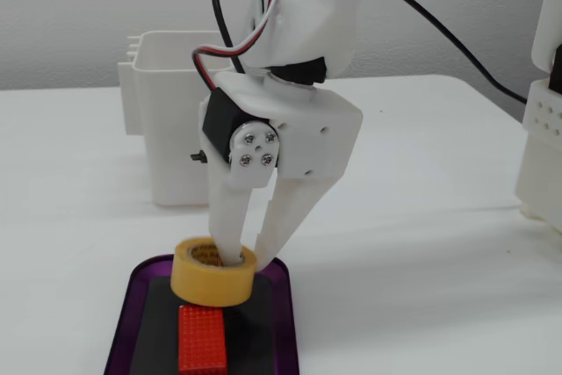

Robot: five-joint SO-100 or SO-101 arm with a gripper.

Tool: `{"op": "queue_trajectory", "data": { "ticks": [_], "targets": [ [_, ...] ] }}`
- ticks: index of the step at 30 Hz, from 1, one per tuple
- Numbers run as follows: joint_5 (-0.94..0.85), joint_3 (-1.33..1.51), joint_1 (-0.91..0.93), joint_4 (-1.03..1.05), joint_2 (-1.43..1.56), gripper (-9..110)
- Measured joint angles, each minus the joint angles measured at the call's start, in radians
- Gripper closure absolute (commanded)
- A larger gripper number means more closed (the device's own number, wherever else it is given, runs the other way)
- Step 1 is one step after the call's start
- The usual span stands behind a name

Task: Pick up the yellow tape and place it in the box.

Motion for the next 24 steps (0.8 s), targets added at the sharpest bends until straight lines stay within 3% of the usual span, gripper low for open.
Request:
{"op": "queue_trajectory", "data": {
  "ticks": [12,24],
  "targets": [
    [0.0,-0.058,0.0,0.138,0.035,89],
    [0.0,-0.276,0.0,0.443,0.482,89]
  ]
}}
